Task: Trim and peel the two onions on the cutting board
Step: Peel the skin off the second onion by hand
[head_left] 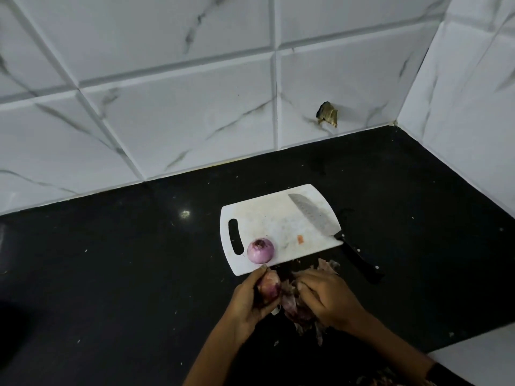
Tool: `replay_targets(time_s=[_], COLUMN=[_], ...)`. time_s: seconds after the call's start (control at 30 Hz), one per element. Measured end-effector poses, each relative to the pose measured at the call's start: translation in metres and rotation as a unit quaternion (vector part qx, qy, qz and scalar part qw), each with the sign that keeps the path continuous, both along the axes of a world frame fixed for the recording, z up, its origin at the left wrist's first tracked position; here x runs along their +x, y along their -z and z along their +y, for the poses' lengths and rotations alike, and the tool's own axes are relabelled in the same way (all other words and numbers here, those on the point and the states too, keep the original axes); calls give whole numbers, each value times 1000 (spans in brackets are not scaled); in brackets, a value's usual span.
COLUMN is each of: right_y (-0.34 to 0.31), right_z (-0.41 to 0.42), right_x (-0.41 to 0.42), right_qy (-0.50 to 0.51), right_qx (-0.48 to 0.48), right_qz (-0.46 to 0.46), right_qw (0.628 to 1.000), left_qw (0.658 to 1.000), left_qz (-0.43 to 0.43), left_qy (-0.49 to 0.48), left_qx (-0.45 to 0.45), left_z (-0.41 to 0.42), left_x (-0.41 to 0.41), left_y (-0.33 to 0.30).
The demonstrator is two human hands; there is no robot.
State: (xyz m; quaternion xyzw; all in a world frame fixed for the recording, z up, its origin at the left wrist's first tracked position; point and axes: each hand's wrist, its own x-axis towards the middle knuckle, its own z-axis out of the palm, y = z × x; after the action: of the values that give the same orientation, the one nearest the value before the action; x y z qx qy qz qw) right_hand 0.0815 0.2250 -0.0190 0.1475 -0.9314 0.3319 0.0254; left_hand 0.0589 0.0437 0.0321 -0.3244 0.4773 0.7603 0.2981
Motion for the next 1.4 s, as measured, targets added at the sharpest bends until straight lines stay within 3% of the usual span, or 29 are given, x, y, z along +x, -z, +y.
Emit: replay_targets(time_s=[0.13, 0.33, 0.43, 0.53, 0.63, 0.7, 0.8, 1.0, 1.4], right_y=[-10, -4, -1, -2, -9, -24, -47, -57, -58], right_z=[1, 2, 2, 3, 0, -7, -19, -26, -15], right_x=[-25, -57, -39, -12, 13, 26, 37, 39, 31], right_qy=[73, 41, 8, 17, 114, 160, 130, 183, 190], right_qx=[-38, 133, 150, 72, -87, -193, -293, -315, -312], right_qz=[42, -116, -97, -60, -19, -58, -146, -153, -202], right_qw=[996, 984, 984, 995, 989, 966, 936, 919, 909], left_qw=[1000, 1000, 1000, 999, 999, 999, 998, 985, 981], left_qz=[-10, -15, -14, -20, -10, 5, 56, 166, 175], left_qy=[-4, -5, -18, -38, -49, -45, -14, 45, 58], left_qx=[-11, -15, -5, 7, 15, 19, 10, -33, -57], left_z=[4, 8, 9, 11, 14, 18, 26, 28, 26], left_x=[10, 25, 30, 35, 36, 37, 39, 38, 35], left_y=[-2, -1, 2, 3, -1, -3, -6, -4, 5])
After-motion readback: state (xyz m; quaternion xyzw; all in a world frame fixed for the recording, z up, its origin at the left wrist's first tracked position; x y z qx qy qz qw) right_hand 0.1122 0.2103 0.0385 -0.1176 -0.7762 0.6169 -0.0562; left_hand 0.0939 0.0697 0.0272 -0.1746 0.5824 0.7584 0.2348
